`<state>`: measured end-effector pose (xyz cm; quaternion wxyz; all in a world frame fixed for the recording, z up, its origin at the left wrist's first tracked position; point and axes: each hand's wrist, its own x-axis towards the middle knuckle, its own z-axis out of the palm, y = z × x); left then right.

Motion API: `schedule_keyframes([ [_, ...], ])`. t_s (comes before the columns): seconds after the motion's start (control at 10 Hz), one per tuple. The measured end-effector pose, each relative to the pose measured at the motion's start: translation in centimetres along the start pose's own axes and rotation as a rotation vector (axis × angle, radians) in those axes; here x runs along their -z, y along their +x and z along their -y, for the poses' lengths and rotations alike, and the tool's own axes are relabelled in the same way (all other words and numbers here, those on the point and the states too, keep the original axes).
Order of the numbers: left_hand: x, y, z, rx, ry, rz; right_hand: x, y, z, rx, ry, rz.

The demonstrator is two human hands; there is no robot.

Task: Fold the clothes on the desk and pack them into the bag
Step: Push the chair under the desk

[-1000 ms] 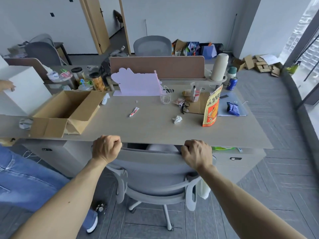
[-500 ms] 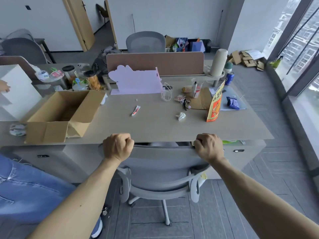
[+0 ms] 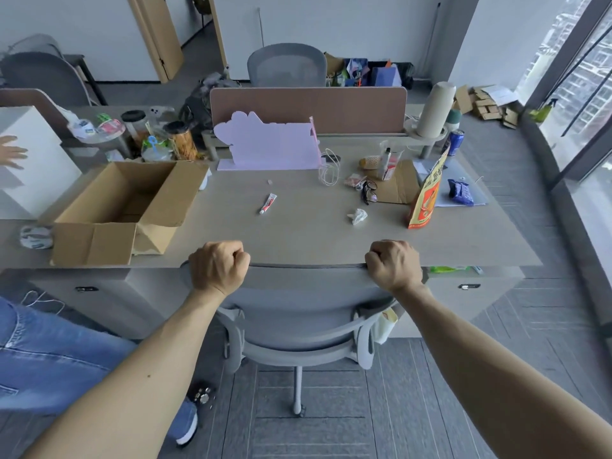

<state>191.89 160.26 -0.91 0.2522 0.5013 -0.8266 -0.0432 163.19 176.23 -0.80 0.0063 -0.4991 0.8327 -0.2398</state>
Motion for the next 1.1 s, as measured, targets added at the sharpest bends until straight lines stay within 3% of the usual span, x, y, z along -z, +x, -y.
schedule_keyframes([
  [0.7,1.0,-4.2,-2.9,-0.047,-0.044,0.038,1.9,-3.7,-2.5,0.064,0.105,-0.084],
  [0.8,1.3,-4.3,-3.0,-0.04,-0.039,0.059,2.0,-3.7,-2.4,0.017,0.084,-0.037],
  [1.1,3.5,-4.8,-2.9,0.005,-0.002,0.328,3.0,-4.8,-1.1,-0.025,0.043,0.155],
])
